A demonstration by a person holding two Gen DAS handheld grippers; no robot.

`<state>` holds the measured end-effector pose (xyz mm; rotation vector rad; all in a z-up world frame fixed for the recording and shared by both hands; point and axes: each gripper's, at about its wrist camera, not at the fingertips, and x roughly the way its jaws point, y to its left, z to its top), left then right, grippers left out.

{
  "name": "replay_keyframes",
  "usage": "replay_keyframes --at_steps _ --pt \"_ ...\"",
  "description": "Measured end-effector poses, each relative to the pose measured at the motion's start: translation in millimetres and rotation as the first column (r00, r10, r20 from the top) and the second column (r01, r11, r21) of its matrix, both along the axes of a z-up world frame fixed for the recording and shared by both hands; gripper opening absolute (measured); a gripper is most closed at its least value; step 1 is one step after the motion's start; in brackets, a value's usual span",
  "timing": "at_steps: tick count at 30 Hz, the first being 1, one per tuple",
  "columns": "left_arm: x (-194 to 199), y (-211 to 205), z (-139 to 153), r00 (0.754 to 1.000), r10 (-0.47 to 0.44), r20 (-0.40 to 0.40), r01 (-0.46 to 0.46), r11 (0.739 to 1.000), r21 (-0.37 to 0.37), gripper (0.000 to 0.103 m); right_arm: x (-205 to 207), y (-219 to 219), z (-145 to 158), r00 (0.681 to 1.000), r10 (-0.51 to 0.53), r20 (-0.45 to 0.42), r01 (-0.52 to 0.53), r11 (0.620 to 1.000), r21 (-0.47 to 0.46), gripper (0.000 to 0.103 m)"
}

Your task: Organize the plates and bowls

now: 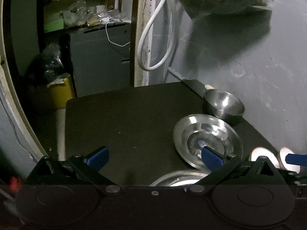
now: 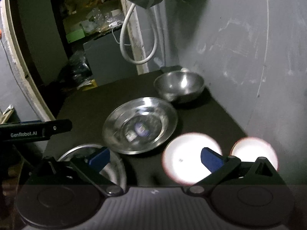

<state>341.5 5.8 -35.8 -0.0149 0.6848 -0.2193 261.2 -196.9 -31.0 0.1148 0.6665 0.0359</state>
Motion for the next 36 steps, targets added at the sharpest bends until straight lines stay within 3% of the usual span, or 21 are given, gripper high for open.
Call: replay_keyframes --at_steps 9,13,20,24,32,36 --pt "37 -36 -19 0.997 0.048 -0.052 -0.048 0.999 0.001 0.102 42 -20 -11 1.000 0.017 0.003 -0.017 0.998 -0.057 0.103" --pt "55 -50 -31 0.991 0.066 -0.119 -0.066 0.998 0.005 0.102 63 -27 -19 0.999 0.041 -0.009 -0.042 0.998 -0.053 0.102" --pt "64 -55 -47 0.979 0.109 -0.172 -0.117 0.992 -0.038 0.101 93 -34 -31 0.994 0.105 -0.035 -0.106 0.993 -0.050 0.089" --pt "68 -62 -51 0.975 0.116 -0.188 -0.124 0.992 -0.034 0.094 105 -39 -37 0.990 0.116 -0.075 -0.118 0.993 -0.025 0.084" --pt "74 -68 -52 0.970 0.111 -0.216 -0.120 0.992 -0.031 0.067 119 -41 -44 0.980 0.166 -0.109 -0.167 0.986 0.007 0.058" --pt "75 -70 -54 0.970 0.109 -0.219 -0.119 0.992 -0.031 0.062 121 -40 -45 0.976 0.183 -0.116 -0.183 0.983 0.016 0.057"
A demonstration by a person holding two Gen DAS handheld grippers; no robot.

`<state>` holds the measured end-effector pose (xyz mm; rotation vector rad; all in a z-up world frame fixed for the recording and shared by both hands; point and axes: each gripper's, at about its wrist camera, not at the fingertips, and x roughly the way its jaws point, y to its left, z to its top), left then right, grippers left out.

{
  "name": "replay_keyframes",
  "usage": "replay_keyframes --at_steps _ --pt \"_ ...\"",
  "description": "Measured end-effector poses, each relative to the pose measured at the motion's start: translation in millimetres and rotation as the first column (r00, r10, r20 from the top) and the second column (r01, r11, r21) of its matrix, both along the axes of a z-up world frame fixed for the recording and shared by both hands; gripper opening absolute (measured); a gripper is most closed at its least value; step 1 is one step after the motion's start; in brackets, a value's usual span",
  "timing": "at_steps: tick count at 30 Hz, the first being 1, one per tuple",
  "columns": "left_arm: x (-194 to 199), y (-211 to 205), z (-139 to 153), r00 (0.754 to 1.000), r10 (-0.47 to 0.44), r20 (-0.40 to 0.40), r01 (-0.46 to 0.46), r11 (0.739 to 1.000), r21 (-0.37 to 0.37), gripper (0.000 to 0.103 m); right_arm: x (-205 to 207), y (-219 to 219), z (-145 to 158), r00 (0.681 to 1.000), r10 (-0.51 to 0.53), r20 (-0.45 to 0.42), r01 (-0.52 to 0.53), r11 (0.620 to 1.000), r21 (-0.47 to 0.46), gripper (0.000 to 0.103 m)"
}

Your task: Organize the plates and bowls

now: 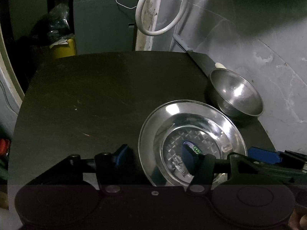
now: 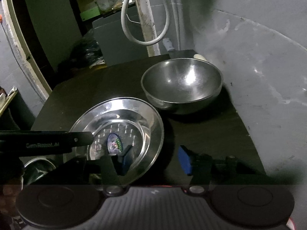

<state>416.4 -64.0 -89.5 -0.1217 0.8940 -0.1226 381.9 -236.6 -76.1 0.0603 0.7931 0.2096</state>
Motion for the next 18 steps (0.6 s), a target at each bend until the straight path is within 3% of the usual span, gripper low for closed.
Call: replay_keyframes --at_steps 2,6,13,18 --pt "0 0 -2 1.000 -0.005 -0.003 0.005 1.000 0.002 0.058 1 2 -1 1.000 0.004 0.000 -0.004 1.000 -0.006 0.054" --pt "1 1 -5 1.000 -0.012 -0.019 0.012 1.000 -0.004 0.044 3 5 -4 1.000 0.009 -0.009 -0.010 1.000 -0.011 0.038" --pt "-1 6 -7 1.000 0.007 -0.010 -0.007 1.000 -0.001 0.025 2 13 -4 1.000 0.010 -0.006 -0.011 1.000 -0.016 0.028" --pt "-6 15 -1 1.000 0.010 0.006 -0.010 1.000 -0.014 0.024 -3 18 2 1.000 0.017 0.016 -0.016 1.000 -0.017 0.027"
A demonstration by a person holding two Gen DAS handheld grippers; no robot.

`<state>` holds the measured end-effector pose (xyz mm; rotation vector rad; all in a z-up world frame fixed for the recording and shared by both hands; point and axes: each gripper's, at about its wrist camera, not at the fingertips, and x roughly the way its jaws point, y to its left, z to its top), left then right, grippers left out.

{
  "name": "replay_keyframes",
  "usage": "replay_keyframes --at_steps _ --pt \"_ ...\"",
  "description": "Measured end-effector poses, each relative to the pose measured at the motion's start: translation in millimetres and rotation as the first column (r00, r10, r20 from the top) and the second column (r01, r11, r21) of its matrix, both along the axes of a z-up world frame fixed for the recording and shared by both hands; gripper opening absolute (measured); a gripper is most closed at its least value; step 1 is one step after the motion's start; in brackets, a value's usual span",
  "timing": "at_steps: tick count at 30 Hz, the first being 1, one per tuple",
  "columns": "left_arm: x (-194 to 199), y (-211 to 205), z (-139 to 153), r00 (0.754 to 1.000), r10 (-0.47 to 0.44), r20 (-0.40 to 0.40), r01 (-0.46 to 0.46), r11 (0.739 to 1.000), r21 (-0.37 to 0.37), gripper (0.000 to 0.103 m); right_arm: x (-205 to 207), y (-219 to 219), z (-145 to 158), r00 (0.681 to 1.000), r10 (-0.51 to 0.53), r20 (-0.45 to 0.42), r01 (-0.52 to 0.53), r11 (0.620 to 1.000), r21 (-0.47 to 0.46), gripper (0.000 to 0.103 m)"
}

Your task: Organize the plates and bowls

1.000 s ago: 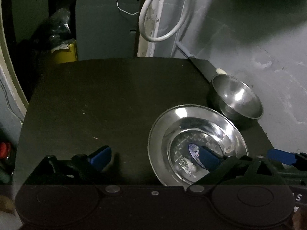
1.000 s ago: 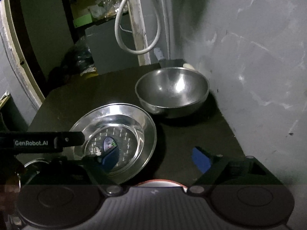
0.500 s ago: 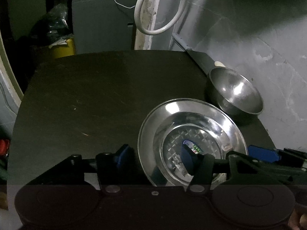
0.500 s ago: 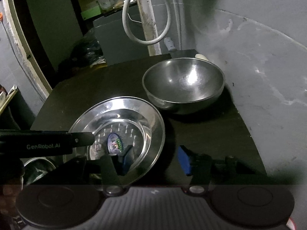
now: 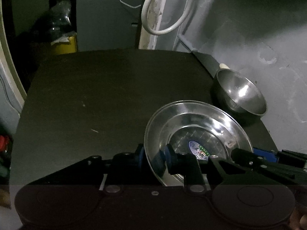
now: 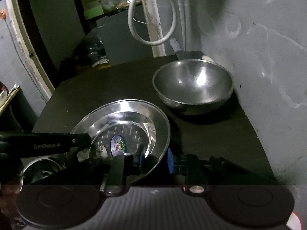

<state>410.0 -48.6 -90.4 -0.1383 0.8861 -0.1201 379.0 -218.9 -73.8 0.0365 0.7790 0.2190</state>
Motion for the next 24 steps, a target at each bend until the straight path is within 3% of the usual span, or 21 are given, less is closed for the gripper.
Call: replay_keyframes --at_steps 10,18,24 --pt "-27 19 31 0.996 -0.017 0.088 0.014 0.999 0.033 0.024 -22 22 26 0.998 0.023 0.061 -0.024 1.000 0.013 0.027" --pt "-58 44 44 0.995 -0.003 0.098 -0.003 0.998 0.056 0.025 -44 46 36 0.996 0.054 0.069 -0.056 0.998 0.024 0.027" --pt "-88 58 47 0.998 -0.004 0.068 0.000 0.998 0.058 0.026 -82 62 36 0.994 0.078 0.071 -0.080 0.997 0.021 0.027"
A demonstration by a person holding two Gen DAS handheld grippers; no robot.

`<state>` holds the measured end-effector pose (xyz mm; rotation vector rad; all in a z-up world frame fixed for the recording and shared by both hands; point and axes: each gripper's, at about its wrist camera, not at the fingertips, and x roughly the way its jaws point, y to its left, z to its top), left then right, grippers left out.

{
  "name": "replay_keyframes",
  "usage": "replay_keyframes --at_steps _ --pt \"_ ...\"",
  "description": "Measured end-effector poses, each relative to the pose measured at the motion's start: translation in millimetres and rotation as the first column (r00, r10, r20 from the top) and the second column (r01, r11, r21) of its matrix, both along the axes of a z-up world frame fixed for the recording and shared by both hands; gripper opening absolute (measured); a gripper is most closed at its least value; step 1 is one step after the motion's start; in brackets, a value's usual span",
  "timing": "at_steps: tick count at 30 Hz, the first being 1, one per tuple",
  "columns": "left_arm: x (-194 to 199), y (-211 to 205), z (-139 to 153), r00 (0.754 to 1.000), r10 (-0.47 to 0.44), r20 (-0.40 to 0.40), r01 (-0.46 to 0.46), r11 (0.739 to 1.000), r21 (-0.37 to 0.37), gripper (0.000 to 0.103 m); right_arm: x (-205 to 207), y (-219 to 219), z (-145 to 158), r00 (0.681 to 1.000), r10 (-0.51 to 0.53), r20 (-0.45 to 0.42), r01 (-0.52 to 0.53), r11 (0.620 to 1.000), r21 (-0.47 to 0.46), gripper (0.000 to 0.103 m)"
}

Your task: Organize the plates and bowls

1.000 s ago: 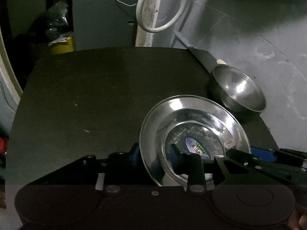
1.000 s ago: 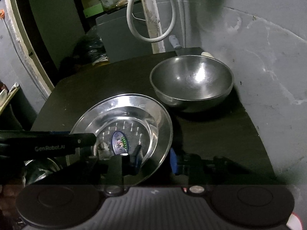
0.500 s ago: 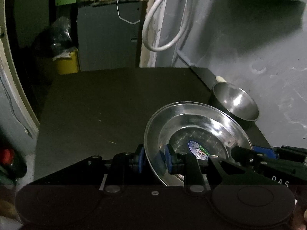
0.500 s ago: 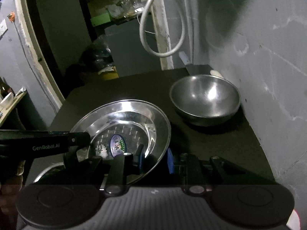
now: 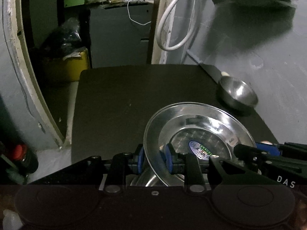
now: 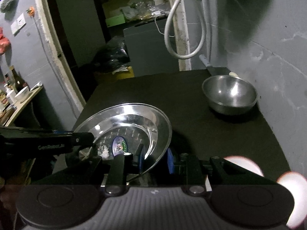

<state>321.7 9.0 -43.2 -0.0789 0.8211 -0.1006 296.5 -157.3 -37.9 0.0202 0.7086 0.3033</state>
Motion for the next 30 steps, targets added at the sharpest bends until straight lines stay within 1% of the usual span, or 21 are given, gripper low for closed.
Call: replay_keyframes --at_steps 6,11,22,30 --pt "-33 8 -3 1.000 -0.008 -0.028 0.009 1.000 0.019 0.027 -31 7 -4 1.000 0.011 -0.028 -0.011 1.000 0.011 0.027" --pt "-46 10 -10 0.998 0.006 -0.055 -0.003 0.998 0.056 0.028 -44 14 -10 0.998 0.031 -0.046 -0.031 1.000 0.001 0.028" --pt "-50 -6 -21 0.997 -0.017 -0.070 0.029 0.986 0.164 0.032 -51 18 -21 0.997 0.036 -0.074 -0.039 0.999 -0.032 0.031" --pt "-49 -9 -21 0.997 -0.017 -0.073 0.030 0.983 0.180 0.031 -50 16 -22 0.996 0.051 -0.073 -0.053 0.998 -0.034 0.031"
